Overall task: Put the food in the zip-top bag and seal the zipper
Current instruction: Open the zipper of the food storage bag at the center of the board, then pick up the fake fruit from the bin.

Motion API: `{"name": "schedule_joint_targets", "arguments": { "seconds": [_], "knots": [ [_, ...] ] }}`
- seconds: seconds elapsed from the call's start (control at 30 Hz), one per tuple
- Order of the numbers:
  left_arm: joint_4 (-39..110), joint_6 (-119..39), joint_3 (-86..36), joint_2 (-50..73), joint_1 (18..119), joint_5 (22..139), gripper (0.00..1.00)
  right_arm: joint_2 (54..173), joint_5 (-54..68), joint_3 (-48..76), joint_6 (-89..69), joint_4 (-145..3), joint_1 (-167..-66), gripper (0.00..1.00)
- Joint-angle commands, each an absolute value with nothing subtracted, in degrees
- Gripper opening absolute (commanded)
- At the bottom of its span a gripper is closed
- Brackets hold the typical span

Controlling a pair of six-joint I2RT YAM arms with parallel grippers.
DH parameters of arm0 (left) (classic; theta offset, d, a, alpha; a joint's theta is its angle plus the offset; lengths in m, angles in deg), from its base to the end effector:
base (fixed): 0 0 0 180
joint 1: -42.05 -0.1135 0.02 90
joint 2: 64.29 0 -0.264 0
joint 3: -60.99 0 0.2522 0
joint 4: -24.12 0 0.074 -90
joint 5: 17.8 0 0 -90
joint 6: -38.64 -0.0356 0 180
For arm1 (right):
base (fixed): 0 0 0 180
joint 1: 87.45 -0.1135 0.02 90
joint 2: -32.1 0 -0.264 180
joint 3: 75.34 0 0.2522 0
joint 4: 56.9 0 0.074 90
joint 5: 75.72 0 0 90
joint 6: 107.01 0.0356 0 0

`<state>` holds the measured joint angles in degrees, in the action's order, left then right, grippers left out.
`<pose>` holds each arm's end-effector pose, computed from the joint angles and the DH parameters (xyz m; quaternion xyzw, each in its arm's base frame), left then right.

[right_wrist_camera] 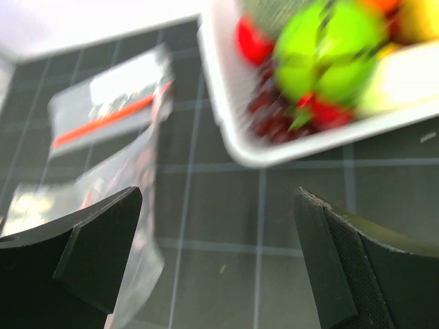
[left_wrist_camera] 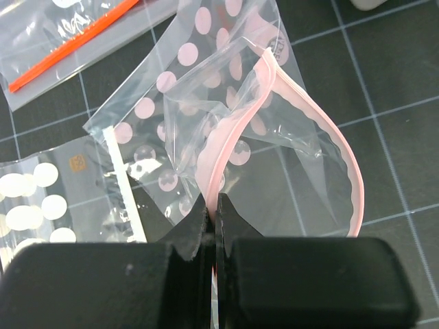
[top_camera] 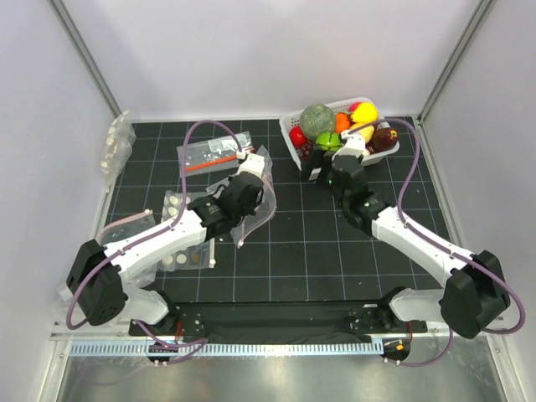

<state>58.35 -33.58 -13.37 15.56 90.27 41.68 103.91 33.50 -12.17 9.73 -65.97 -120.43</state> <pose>0.2167 -0.2154 0.2824 0.1214 0.8721 -0.0234 0.4735 0.2492 0.1477 0.2937 0.0550 0.8004 0.1726 0.5715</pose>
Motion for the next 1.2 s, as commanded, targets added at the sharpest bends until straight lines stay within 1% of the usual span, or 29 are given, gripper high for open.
{"name": "schedule_joint_targets", "arguments": {
  "seconds": [0.0,0.13,0.17,0.37,0.47,0.67,0.8,0.9,0.93,1.03,1.07,1.13,1.17],
  "knots": [
    [55.72,-32.64,-13.41,12.7,90.12,42.67,0.0,106.01,47.15,-3.93,4.35,-70.31,-119.89,1.0],
    [55.02,-32.2,-12.62,11.82,90.12,43.2,0.0,114.51,49.7,4.59,1.89,-75.74,-117.78,1.0],
    [54.93,-32.2,-12.71,11.82,90.12,43.37,0.0,116.11,51.53,8.52,1.45,-76.89,-117.26,0.99],
    [55.02,-32.11,-12.8,11.65,90.21,44.08,0.0,129.46,58.91,22.42,-1.54,-83.57,-116.73,1.0],
    [55.11,-31.85,-12.45,11.03,90.12,43.81,0.0,134.3,59.19,27.17,-1.99,-85.51,-116.11,1.0],
    [55.11,-31.85,-12.36,10.77,90.12,44.16,0.0,141.17,58.67,33.34,0.21,-89.37,-113.65,1.0],
    [55.19,-31.58,-12.44,10.68,90.12,44.87,0.0,143.72,58.05,34.05,2.67,-91.84,-112.07,1.0],
    [55.19,-31.58,-12.27,10.68,90.12,44.43,0.0,143.64,56.04,32.65,3.46,-90.97,-111.19,0.99],
    [55.11,-31.5,-12.36,10.68,90.12,44.34,0.0,143.38,55.07,31.95,3.64,-90.35,-110.84,0.98],
    [55.19,-31.5,-12.36,10.5,90.12,44.16,0.0,141.63,54.28,29.76,3.38,-87.73,-110.57,0.9],
    [55.19,-31.41,-12.36,10.5,90.21,44.16,0.0,140.92,54.01,29.05,3.03,-86.75,-110.66,0.85],
    [55.2,-31.5,-12.27,10.41,90.12,44.34,0.0,139.6,53.4,27.29,2.76,-84.65,-110.57,0.81],
    [55.19,-31.5,-12.36,10.5,90.21,44.51,0.0,138.29,53.22,27.2,2.59,-84.37,-110.66,0.77]
  ]
}}
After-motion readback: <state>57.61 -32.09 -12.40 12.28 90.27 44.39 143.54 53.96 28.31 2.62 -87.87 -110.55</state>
